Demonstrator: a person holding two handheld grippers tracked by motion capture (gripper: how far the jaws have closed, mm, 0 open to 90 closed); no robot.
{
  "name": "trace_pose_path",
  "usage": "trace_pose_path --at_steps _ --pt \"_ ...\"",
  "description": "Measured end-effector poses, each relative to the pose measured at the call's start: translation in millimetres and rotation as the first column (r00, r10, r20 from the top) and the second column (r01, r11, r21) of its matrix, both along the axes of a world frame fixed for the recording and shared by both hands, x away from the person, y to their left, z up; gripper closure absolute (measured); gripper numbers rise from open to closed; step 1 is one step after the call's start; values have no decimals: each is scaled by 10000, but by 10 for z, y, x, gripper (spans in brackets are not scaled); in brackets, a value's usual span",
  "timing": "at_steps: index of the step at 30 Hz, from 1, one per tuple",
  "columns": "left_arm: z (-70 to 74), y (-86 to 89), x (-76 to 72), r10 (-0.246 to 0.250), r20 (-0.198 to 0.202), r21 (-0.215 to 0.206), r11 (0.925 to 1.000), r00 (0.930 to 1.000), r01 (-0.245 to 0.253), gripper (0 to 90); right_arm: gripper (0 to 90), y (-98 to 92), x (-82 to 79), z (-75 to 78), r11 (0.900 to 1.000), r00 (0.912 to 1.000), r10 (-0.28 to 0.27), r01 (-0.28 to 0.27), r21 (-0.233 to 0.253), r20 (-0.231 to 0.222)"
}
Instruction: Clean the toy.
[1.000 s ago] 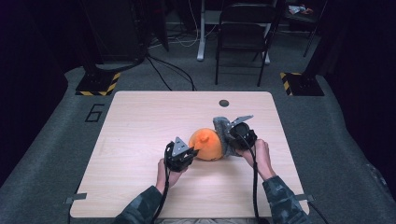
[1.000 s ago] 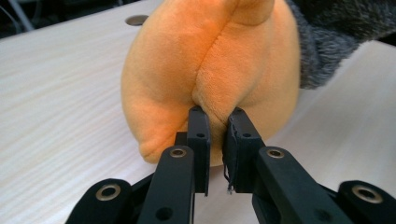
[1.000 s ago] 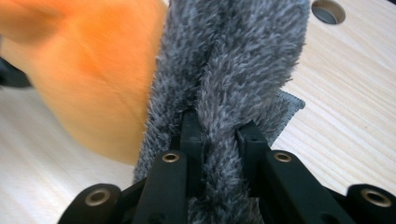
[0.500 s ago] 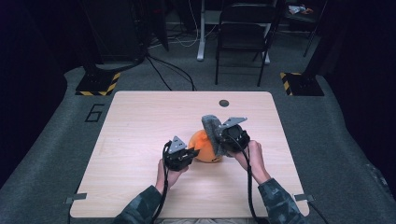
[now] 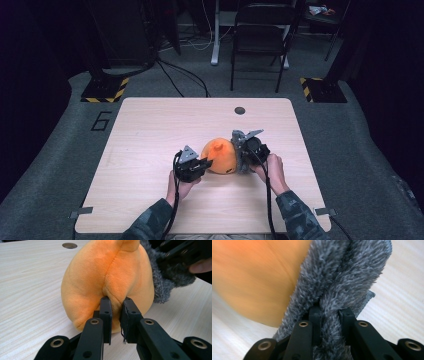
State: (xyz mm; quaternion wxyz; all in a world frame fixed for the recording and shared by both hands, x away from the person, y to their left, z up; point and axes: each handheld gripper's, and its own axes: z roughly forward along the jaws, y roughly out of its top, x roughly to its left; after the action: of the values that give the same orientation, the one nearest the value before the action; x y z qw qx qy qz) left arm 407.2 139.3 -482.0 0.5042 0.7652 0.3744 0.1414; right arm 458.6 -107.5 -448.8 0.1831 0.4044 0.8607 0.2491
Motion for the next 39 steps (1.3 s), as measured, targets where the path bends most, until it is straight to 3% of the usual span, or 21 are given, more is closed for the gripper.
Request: trace_pose_path --at_steps 3,7,9,10,13,16,17,18,19,22,25,27,31,35,36,39 --pt "-6 0 -1 2 3 -56 10000 10000 -2 801 769 -24 53 -162 9990 9972 -385 371 -235 -638" --pt "-6 13 0 -47 24 -17 10000 10000 47 800 768 -51 137 -358 9984 9901 -389 329 -463 -1346" --pt "-10 18 0 -100 21 -20 9999 9999 100 799 768 -56 144 -326 9982 9905 -364 298 -513 -1322" --pt "-10 17 -4 -69 60 30 10000 10000 69 799 768 -57 139 -293 9974 9924 -292 210 -692 -1198" --pt "-7 4 -15 -99 134 152 9998 9999 97 798 768 -79 103 -127 9981 9943 -433 387 -488 -973" --pt "-13 -8 -18 -62 77 104 9999 10000 61 798 768 -88 33 93 9994 9996 -192 186 -275 -214" --pt "-13 -8 -18 -62 77 104 9999 10000 61 798 768 -88 33 93 9994 9996 -192 186 -275 -214" --pt "-16 -6 -11 -93 94 120 9999 9999 91 798 768 -53 -60 296 9999 9988 95 -89 -143 476" --pt "-18 -6 -11 -81 89 105 9999 9999 80 798 768 -53 -60 296 9999 9988 95 -89 -143 476" --pt "-19 -11 -14 -109 116 125 9999 9999 107 798 768 17 -180 523 9973 9898 579 -633 381 1298" --pt "-22 -20 -23 -149 88 58 9999 9998 149 796 768 107 -283 645 9862 9813 907 -1123 1221 1695" --pt "-23 -20 -25 -186 67 69 9998 9998 185 795 767 176 -297 620 9870 9794 1118 -1290 954 1680" --pt "-28 -28 -26 -253 86 140 9996 9996 252 790 765 193 -215 410 9943 9870 908 -973 430 1325" --pt "-29 -39 -26 -241 108 99 9997 9996 240 790 765 76 -113 285 9960 9964 486 -536 719 700" --pt "-28 -35 -21 -270 153 155 9995 9995 267 789 765 35 -84 215 9978 9988 302 -325 579 396" --pt "-27 -39 -23 -287 145 139 9995 9995 285 787 766 5 -40 125 9991 9995 207 -217 367 256"
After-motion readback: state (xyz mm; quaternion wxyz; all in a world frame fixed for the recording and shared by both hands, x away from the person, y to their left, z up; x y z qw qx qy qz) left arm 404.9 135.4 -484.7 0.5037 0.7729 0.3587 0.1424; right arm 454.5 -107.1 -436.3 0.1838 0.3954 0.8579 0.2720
